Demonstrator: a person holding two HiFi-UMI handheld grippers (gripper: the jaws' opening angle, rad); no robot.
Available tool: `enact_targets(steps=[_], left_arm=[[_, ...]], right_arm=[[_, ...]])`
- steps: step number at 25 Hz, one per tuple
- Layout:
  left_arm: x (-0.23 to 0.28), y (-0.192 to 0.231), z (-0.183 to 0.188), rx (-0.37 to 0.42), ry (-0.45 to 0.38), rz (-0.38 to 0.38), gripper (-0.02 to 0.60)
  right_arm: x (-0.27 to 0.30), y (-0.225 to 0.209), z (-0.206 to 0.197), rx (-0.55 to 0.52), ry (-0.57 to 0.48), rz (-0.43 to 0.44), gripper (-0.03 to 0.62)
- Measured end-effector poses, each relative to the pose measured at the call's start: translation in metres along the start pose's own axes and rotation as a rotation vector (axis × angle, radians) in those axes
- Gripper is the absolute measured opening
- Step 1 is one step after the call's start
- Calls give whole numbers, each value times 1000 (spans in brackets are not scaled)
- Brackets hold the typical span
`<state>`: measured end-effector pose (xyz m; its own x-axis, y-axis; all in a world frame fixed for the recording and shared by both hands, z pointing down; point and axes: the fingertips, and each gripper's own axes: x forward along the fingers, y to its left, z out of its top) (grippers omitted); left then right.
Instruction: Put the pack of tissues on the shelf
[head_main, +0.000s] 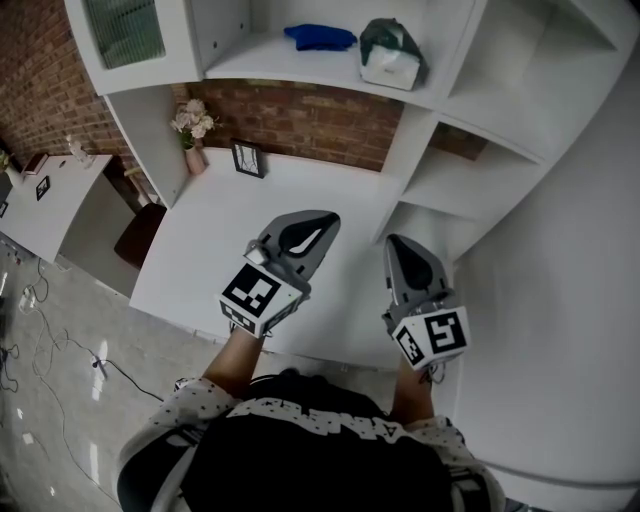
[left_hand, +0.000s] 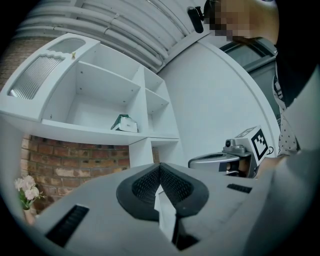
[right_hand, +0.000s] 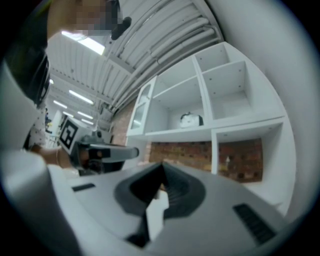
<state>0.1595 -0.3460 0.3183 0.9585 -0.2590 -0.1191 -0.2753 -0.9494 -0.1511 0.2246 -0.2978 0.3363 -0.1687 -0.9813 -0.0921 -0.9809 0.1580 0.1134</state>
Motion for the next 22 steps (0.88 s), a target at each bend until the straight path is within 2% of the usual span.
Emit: enact_targets(steps=[22], left_arm=[[-6, 4, -3, 5, 18, 18, 34]], right_arm=[[2, 8, -1, 15, 0, 30, 31]])
